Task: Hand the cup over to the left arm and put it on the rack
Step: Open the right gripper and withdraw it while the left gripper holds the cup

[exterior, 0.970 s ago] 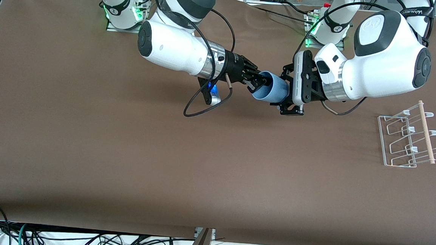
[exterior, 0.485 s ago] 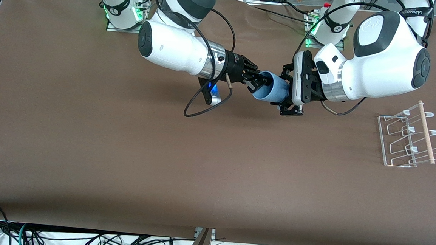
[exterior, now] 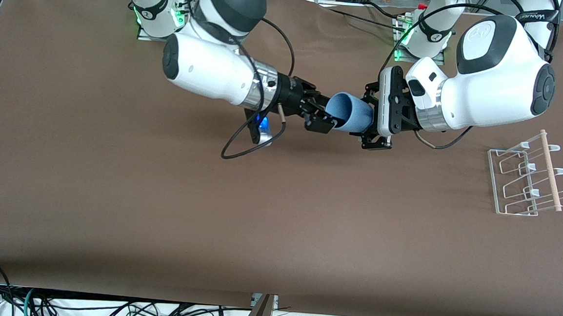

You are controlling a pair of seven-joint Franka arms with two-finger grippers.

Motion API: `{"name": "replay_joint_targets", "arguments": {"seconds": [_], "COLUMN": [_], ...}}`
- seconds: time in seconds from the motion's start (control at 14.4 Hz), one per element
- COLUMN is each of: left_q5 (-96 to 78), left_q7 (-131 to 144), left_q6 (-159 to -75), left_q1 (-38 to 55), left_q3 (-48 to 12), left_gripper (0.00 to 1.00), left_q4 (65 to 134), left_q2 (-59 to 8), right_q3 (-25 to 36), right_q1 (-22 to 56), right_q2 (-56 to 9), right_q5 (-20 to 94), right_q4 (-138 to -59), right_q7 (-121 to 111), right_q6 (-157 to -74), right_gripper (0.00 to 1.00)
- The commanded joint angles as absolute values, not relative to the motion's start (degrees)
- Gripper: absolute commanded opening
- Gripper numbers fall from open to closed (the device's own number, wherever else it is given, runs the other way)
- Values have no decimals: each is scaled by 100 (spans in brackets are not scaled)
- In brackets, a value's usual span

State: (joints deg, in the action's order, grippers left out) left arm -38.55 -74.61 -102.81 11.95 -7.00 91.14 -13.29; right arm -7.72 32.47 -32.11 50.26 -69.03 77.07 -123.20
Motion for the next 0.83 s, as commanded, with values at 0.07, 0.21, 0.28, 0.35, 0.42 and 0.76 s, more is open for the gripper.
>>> {"name": "replay_joint_targets", "arguments": {"seconds": [0.07, 0.21, 0.28, 0.35, 0.42, 0.76], "left_q5": [-3211, -2946, -2875, -2761, -2560, -1032], "left_q7": [-6945, -6847, -6838, -6838, -6838, -6400], "left_q6": [-9363, -9001, -8843, -8720, -8632, -8481], "left_q1": [1134, 1055, 950, 880, 818, 747], "left_q3": [-695, -651, -659, -650, -650, -650], "left_gripper": [6, 6, 6, 6, 6, 6], "left_q4": [9071, 9070, 9062, 9062, 9062, 9062], "left_q2": [-1143, -1029, -1020, -1020, -1020, -1081], "right_q3": [-773, -765, -765, -756, -712, 525], "right_q1": [2507, 2173, 1971, 1812, 1645, 1512], "right_q2": [-3016, -2901, -2813, -2673, -2507, -1829], "right_q5": [4765, 4632, 4571, 4544, 4492, 3964], "right_q4": [-6715, -6715, -6715, -6715, -6715, -6715], "right_q7": [7462, 7418, 7244, 7033, 6840, 5761], "right_q6": [-11270, -10822, -10576, -10295, -9935, -8440], "right_gripper": [99, 99, 99, 99, 99, 99]}}
